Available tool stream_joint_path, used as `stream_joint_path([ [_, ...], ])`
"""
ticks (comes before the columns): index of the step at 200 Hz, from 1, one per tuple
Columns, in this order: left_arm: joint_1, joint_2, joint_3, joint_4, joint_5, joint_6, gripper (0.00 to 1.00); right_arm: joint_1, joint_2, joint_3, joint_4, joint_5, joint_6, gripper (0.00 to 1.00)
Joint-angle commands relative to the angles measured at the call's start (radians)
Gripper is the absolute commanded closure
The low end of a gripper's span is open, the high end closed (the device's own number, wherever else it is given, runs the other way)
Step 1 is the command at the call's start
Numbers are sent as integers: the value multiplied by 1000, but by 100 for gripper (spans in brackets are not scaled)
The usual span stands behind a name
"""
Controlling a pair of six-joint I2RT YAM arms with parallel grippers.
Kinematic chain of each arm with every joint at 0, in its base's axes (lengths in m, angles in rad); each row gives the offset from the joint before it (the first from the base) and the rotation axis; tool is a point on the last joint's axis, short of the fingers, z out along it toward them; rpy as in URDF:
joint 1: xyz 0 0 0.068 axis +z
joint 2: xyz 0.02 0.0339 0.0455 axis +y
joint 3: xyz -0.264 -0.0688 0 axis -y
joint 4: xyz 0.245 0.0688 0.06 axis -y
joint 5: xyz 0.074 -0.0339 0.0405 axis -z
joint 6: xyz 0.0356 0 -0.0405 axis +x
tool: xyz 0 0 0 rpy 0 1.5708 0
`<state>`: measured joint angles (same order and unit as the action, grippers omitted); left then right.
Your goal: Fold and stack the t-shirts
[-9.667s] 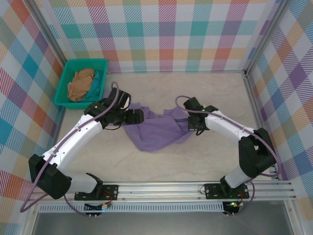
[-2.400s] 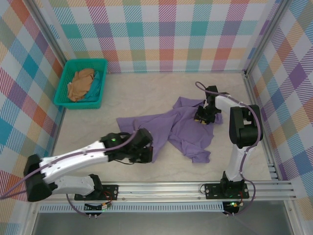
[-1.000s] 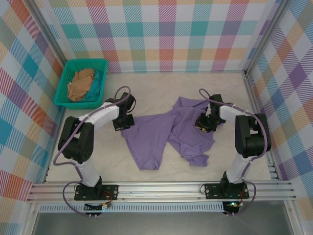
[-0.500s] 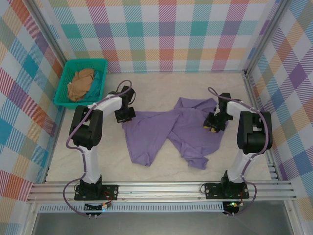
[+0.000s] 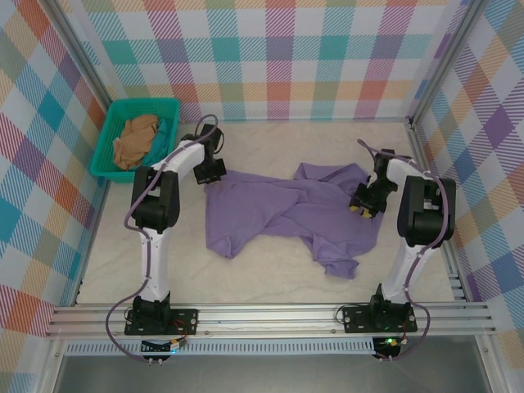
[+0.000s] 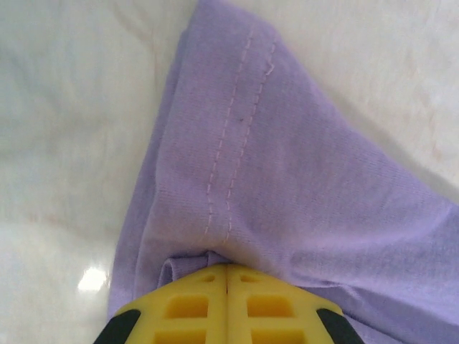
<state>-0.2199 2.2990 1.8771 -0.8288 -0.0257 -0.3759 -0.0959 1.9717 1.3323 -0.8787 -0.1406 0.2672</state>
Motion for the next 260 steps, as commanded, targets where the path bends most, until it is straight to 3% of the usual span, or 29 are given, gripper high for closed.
stream_joint_path([
  [1,35,127,76,-95,6,43,100,-34,89,78,-49,133,-45,62],
  [66,75,221,305,-137,24,41,100,-53,275,343,-120,154,-58,62],
  [104,97,185,318,-123,51,51,100,-51,246,386,-129,130,-76,63],
  [128,96,47,196,-26,97,44,100,-30,88,259,-67,50,-82,59],
  [159,96,-187,56,58,113,20,77,61,-156,87,-44,44,-60,54],
  [186,97,-349,2,8,99,20,65,192,-286,-30,-47,65,-12,52],
  [233,74,-564,-330,46,175,-18,61,387,-250,-100,22,80,43,52],
  [260,38,-544,-493,153,224,-52,62,443,-150,-60,36,92,41,54],
])
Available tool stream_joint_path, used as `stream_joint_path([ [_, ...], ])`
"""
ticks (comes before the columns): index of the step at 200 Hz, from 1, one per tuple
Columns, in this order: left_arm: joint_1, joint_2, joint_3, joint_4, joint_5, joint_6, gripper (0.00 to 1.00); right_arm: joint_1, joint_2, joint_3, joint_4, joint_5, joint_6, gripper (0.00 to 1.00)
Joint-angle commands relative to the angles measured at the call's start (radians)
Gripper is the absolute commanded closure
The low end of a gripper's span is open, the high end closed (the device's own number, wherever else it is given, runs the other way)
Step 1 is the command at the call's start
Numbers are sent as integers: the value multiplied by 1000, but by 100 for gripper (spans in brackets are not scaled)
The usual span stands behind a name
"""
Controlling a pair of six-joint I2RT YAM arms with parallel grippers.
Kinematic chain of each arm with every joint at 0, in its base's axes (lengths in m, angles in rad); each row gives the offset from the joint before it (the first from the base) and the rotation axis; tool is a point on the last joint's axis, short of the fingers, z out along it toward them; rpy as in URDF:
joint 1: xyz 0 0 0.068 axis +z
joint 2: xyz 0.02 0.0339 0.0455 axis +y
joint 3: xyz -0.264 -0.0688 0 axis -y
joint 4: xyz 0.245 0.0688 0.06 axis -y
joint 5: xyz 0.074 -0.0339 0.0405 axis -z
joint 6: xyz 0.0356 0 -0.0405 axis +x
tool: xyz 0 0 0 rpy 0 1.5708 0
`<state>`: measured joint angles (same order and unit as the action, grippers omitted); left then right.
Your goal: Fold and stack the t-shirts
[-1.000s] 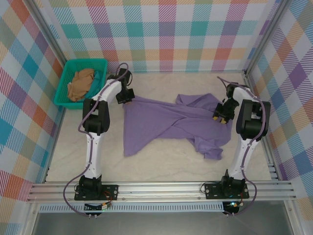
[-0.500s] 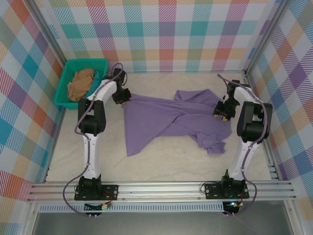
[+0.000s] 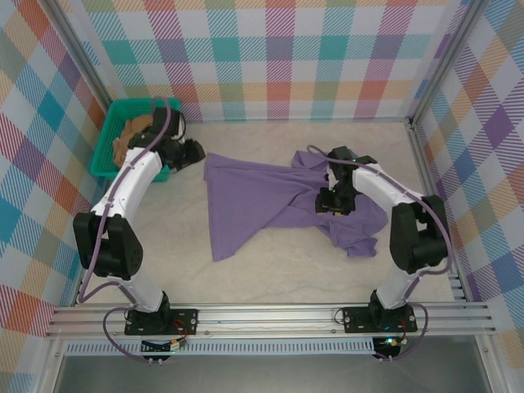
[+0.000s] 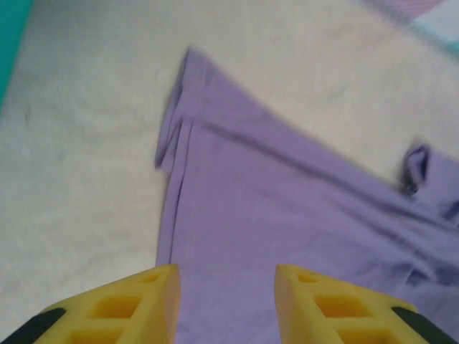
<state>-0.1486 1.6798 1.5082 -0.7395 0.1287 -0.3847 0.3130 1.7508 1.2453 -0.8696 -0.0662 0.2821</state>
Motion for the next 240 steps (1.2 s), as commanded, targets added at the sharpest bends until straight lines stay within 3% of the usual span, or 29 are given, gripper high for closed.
stream_joint_path([
  [1,-34,80,-125,66,72,-43,63,36,73,29,27,17,26,54],
  [55,-109,306,-112,126,68,-84,70,119,134,9,45,28,63,65],
  [104,-106,370,-141,151,-8,-127,74,147,70,-63,46,31,93,100],
  [154,-95,380,-164,149,-47,-137,76,181,-127,-149,-16,44,109,100],
  [240,-92,388,-154,97,-109,-116,78,220,-411,-501,35,-102,238,98],
])
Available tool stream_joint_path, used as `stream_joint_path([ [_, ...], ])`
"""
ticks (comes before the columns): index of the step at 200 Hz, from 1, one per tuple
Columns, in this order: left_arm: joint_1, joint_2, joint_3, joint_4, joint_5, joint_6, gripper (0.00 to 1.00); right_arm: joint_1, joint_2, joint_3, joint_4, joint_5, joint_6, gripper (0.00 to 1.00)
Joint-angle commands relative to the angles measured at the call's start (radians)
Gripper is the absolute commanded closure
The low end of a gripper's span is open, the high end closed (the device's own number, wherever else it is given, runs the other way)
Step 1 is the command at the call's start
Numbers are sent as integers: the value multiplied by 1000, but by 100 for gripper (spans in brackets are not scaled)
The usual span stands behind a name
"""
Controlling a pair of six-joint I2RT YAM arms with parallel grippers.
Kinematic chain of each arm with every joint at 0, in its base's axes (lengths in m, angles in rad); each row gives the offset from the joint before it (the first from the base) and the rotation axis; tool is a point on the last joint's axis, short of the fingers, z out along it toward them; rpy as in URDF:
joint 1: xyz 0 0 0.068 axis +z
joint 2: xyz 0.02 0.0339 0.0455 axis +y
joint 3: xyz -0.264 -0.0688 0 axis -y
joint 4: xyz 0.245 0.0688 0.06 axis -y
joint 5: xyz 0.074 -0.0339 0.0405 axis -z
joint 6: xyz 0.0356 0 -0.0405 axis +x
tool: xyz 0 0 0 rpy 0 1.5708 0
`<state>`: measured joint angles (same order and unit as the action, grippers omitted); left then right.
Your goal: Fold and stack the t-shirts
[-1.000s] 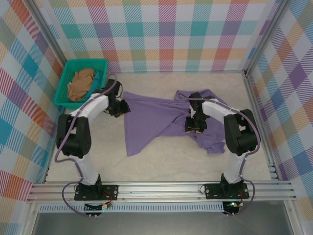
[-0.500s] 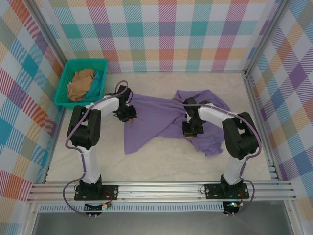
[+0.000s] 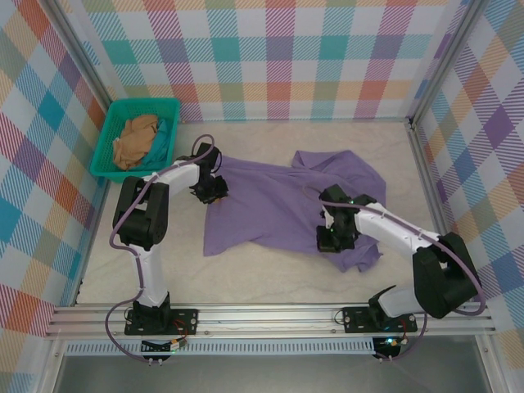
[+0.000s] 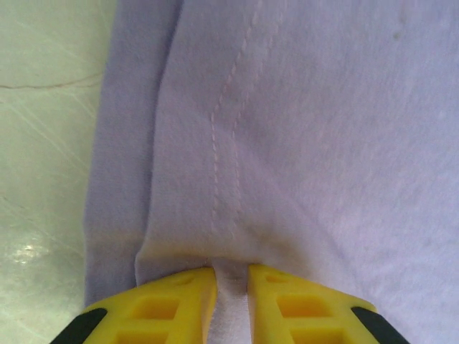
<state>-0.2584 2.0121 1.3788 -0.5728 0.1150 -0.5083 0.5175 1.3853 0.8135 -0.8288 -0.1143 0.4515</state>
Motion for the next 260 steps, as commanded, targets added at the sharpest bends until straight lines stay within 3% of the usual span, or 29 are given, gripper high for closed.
stream_joint_path([
  [1,18,55,-24,-71,-96,10,78,16,-47,-72,-5,-54,70,98],
  [63,12,-10,5,-158,-119,48,78,35,-7,-99,-5,-66,107,87],
  [109,-49,-196,4,-286,-131,96,51,39,-84,-23,-27,-13,103,60],
  [142,-112,-259,-78,-261,-87,74,46,-34,-75,131,-58,34,27,56],
  [197,-192,-115,-181,-101,-53,6,48,-268,180,496,-40,65,-155,58],
  [260,-203,-171,-362,-41,-89,-53,50,-370,618,942,-70,56,-226,61],
])
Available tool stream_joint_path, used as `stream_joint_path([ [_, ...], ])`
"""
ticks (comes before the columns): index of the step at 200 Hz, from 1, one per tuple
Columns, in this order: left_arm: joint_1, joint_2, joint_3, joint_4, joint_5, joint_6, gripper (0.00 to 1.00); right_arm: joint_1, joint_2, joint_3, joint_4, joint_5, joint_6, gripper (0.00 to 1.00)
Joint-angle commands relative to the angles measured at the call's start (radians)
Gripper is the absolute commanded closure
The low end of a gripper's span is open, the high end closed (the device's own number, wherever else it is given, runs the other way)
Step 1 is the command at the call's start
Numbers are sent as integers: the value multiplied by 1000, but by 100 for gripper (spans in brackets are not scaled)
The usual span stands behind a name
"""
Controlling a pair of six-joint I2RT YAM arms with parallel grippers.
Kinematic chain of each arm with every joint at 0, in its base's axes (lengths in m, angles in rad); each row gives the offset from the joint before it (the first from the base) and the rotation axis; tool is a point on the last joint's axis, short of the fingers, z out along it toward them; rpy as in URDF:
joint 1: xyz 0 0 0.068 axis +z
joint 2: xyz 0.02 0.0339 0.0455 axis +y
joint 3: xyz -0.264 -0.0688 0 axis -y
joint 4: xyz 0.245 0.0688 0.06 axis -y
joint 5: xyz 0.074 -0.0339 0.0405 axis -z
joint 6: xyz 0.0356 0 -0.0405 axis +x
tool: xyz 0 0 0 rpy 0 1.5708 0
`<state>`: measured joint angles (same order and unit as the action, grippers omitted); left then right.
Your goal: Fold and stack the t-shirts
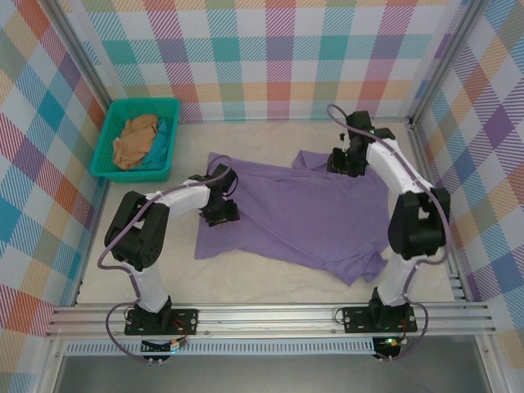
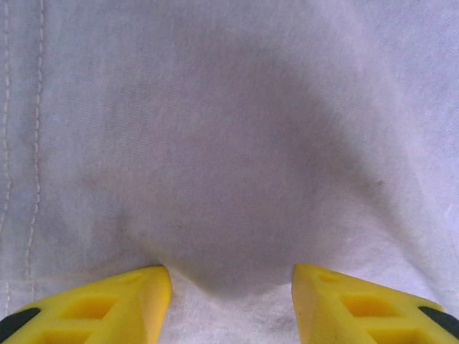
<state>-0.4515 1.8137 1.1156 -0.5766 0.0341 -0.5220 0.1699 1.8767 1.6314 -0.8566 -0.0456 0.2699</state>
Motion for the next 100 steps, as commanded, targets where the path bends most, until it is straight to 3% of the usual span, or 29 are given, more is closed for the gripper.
stream_joint_path([
  [1,-10,26,-101,-37,-8,-40,50,-23,135,131,-43,-13,-45,61],
  [40,-25,-12,-172,-22,-4,-62,50,-49,376,365,-90,-41,-43,61],
  [100,-58,-14,-168,-32,0,-81,50,-50,599,595,-167,-60,-27,57],
])
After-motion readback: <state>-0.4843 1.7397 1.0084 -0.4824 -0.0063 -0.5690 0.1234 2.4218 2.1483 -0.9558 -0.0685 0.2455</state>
